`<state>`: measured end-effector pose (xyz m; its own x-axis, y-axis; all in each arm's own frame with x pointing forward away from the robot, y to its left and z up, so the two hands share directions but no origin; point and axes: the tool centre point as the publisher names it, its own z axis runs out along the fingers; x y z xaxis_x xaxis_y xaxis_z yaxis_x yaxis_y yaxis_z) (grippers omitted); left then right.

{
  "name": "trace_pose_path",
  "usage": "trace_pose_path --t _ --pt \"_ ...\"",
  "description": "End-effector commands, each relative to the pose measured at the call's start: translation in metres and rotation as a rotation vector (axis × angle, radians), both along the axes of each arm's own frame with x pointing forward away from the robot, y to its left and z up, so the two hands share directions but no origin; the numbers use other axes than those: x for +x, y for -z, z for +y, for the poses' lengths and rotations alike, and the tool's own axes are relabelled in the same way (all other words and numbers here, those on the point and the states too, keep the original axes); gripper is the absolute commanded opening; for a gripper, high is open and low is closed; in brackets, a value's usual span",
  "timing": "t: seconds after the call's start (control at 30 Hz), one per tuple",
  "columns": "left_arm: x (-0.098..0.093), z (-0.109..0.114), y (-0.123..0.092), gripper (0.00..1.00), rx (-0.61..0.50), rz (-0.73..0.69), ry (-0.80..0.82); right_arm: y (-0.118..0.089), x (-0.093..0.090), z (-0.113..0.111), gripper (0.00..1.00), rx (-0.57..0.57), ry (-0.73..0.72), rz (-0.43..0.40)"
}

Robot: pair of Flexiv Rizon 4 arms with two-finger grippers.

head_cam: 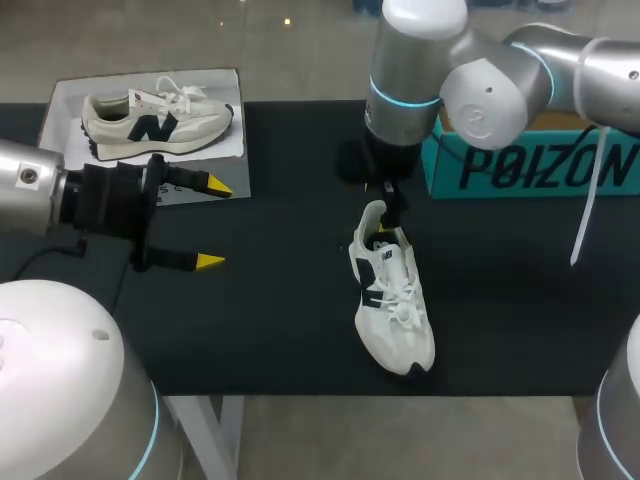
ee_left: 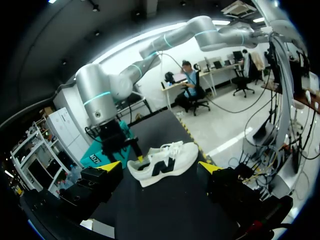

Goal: Take the shoe out of the shoebox, open the shoe tongue, remove and reinsert the insole, then place the shoe into the shoebox

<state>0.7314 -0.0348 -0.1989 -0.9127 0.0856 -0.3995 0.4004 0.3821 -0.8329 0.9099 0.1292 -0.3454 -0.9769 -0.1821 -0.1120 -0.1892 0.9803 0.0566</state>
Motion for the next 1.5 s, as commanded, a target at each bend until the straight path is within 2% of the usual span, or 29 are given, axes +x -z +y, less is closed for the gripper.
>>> trace_pose_path --t 0.03,0.3,0.37,0.43,0.47,0.73,1.1,1.23,1.37,1.5 --pt "0.0 0.0 0.0 1.0 0.002 0.001 0.001 0.007 0.006 0.003 1.0 -0.005 0.001 0.011" --pt "0.0 0.0 0.0 1.0 0.002 0.001 0.001 0.009 0.01 0.001 0.99 -0.02 0.016 0.014" --pt "0.0 0.0 0.0 1.0 0.002 0.001 0.001 0.011 0.011 -0.001 0.47 -0.026 0.026 0.014" --pt "0.0 0.0 0.0 1.0 0.002 0.001 0.001 0.011 0.01 -0.002 0.21 -0.039 0.032 0.013" --pt "0.0 0.0 0.0 1.0 0.002 0.001 0.001 0.011 0.009 -0.002 0.0 -0.039 0.032 0.012" --pt "0.0 0.0 0.0 1.0 0.002 0.001 0.001 0.01 0.001 -0.005 0.0 -0.045 0.044 0.01" --pt "0.0 0.0 0.0 1.0 0.002 0.001 0.001 0.012 -0.016 0.005 0.0 -0.034 0.038 0.014" --pt "0.0 0.0 0.0 1.0 0.002 0.001 0.001 -0.005 -0.018 0.008 0.0 -0.019 0.035 -0.012" --pt "0.0 0.0 0.0 1.0 0.002 0.001 0.001 -0.032 -0.016 0.008 0.0 -0.02 0.031 -0.041" --pt "0.0 0.0 0.0 1.0 0.002 0.001 0.001 -0.067 -0.011 0.008 0.0 -0.038 0.018 -0.073"
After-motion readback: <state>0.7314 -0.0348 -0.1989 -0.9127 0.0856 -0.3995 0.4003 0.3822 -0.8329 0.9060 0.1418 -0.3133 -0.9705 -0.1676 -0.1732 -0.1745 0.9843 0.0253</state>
